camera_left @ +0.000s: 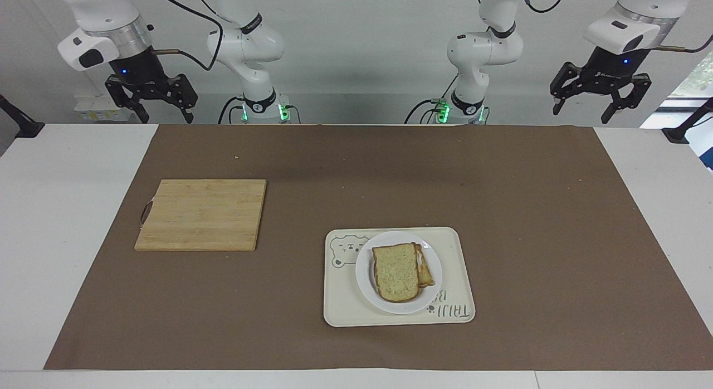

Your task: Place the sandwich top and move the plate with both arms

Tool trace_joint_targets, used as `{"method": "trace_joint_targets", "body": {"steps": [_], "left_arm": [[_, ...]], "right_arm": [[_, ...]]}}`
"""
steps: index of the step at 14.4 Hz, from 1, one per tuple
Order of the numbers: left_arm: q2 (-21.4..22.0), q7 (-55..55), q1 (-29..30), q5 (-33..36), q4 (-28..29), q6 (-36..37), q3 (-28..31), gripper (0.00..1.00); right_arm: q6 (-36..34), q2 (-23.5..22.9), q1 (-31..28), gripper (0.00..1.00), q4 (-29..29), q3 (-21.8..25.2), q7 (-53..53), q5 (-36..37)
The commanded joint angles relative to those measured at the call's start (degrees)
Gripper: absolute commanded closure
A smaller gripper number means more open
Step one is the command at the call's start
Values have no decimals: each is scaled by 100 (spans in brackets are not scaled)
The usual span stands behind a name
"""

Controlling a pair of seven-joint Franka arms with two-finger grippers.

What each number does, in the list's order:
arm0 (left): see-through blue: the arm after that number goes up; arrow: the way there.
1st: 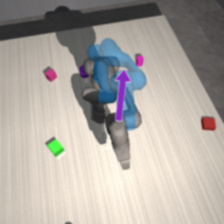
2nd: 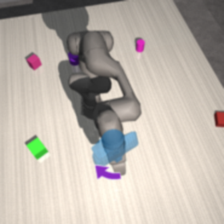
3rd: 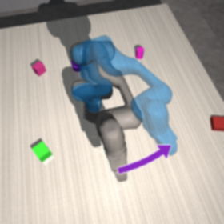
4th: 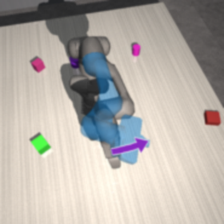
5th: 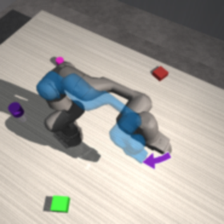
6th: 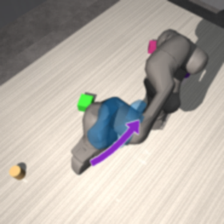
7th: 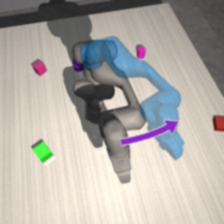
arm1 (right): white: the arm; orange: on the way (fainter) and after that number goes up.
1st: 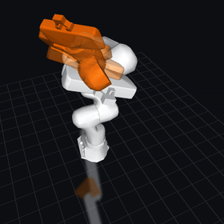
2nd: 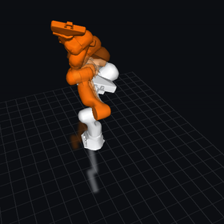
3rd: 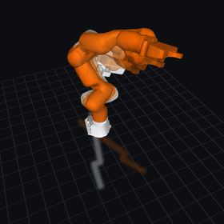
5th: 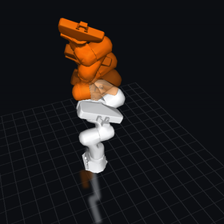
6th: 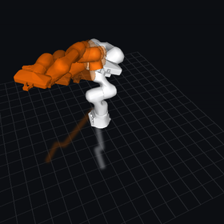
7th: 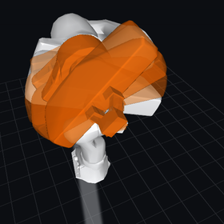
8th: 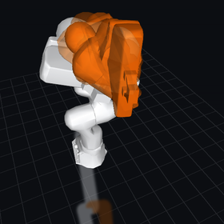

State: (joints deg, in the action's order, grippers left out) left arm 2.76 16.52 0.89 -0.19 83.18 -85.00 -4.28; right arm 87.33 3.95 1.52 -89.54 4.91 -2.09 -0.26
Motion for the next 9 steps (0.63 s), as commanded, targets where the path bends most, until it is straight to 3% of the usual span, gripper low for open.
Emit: {"method": "trace_joint_targets", "body": {"steps": [1, 9], "left_arm": [[23, -245, -18, 55, 6, 80, 6, 0], [50, -650, -27, 46, 14, 212, 6, 0]], "right_arm": [[30, 115, -72, 0, -125, -52, -151, 114], [48, 115, -72, 0, -125, -52, -151, 122]]}}
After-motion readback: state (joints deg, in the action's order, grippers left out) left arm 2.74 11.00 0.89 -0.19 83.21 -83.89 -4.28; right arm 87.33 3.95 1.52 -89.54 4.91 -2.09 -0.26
